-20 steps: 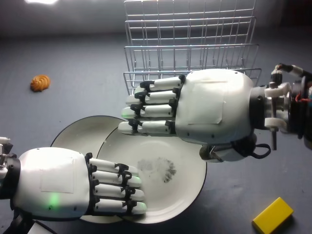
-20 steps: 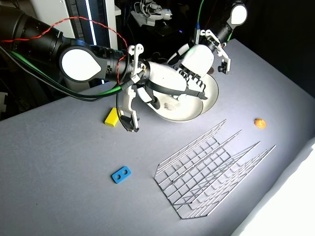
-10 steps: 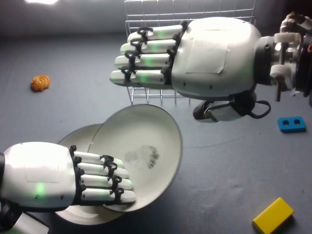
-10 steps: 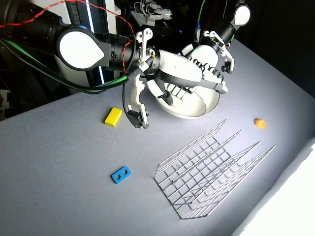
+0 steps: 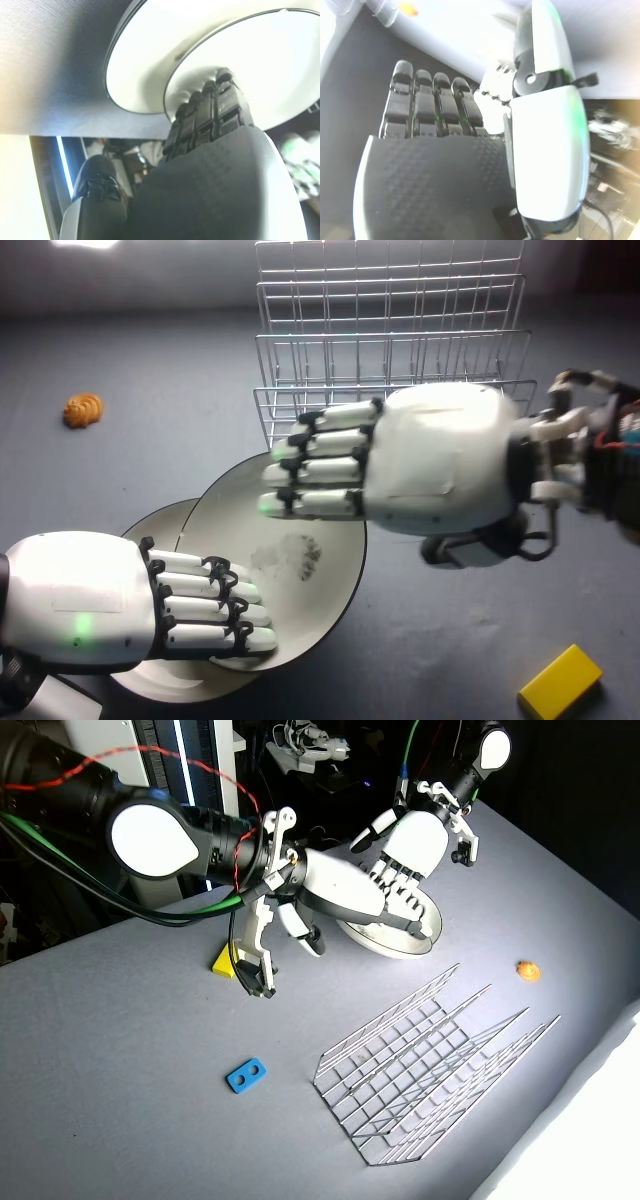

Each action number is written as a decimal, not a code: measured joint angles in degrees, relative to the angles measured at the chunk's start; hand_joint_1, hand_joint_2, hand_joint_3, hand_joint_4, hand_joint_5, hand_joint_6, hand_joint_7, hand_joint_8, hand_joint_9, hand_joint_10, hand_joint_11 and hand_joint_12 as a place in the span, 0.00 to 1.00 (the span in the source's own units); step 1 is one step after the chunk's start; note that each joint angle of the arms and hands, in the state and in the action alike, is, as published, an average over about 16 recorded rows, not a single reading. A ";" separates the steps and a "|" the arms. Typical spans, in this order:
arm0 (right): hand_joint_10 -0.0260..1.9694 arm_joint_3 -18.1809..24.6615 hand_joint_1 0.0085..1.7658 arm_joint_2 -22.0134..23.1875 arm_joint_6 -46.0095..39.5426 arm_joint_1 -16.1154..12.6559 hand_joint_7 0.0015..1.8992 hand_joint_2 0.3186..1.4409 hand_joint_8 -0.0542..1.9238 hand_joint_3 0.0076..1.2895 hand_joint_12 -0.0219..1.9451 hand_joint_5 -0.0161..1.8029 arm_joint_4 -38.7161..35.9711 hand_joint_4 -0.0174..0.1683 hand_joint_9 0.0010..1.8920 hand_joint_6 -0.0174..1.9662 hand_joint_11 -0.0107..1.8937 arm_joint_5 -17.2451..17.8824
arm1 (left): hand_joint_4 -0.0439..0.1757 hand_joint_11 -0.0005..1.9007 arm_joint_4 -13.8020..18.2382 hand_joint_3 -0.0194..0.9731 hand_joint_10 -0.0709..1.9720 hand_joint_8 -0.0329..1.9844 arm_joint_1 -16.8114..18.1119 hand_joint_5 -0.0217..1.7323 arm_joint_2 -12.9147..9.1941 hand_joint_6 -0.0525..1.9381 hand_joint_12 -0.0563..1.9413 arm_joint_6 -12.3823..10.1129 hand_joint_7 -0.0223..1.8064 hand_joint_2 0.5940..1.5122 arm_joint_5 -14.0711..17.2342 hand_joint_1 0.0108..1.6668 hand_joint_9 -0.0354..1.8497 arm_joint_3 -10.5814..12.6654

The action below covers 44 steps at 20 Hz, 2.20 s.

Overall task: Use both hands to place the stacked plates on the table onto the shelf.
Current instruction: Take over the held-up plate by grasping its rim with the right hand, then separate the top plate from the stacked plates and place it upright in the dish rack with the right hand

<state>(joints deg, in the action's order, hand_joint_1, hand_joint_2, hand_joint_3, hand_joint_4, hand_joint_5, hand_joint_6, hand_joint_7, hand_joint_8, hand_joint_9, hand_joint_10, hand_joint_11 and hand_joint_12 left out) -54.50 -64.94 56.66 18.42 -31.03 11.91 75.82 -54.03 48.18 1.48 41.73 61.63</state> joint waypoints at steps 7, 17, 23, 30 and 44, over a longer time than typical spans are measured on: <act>0.04 -3.76 0.69 -6.06 3.90 1.97 0.06 0.58 0.04 0.01 0.36 0.06 0.08 0.09 0.06 0.03 0.01 0.44 | 0.18 0.01 -0.50 0.03 0.03 0.01 -0.19 0.01 0.00 0.01 0.04 0.00 0.01 0.65 0.09 0.00 0.01 -0.04; 0.26 -7.35 0.75 -12.07 7.59 2.89 0.30 0.58 0.07 0.01 0.72 0.27 0.54 0.07 0.28 0.08 0.15 1.86 | 0.17 0.01 -1.26 0.03 0.03 0.01 -0.33 0.01 -0.07 0.01 0.03 0.00 0.01 0.66 0.21 0.00 0.01 0.11; 0.49 -7.79 0.76 -13.29 10.10 3.73 0.39 0.57 0.14 0.01 0.79 0.37 2.33 0.05 0.39 0.14 0.28 3.38 | 0.18 0.01 -1.80 0.03 0.03 0.01 0.08 0.01 -0.30 0.02 0.03 -0.01 0.01 0.65 0.50 0.00 0.02 0.80; 0.65 -7.75 0.74 -13.76 12.11 4.07 0.41 0.57 0.34 0.01 0.79 0.39 5.17 0.03 0.45 0.25 0.36 4.56 | 0.20 0.01 -2.45 0.03 0.03 0.01 2.07 0.03 -1.30 0.03 0.04 -0.01 0.02 0.64 0.19 0.00 0.02 3.01; 0.55 -5.58 0.71 -11.83 12.26 1.19 0.47 0.57 0.56 0.01 0.80 0.42 8.55 0.08 0.48 0.43 0.36 3.38 | 0.19 0.02 -2.87 0.03 0.04 0.01 7.32 0.05 -4.20 0.04 0.04 -0.01 0.03 0.62 -3.20 0.00 0.03 10.03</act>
<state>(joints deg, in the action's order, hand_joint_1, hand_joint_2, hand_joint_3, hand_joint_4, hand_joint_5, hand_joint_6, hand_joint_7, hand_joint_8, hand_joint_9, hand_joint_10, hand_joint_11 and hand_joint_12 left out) -60.08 -76.76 68.92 19.61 -22.48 15.29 72.95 -46.71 43.99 1.46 38.54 71.66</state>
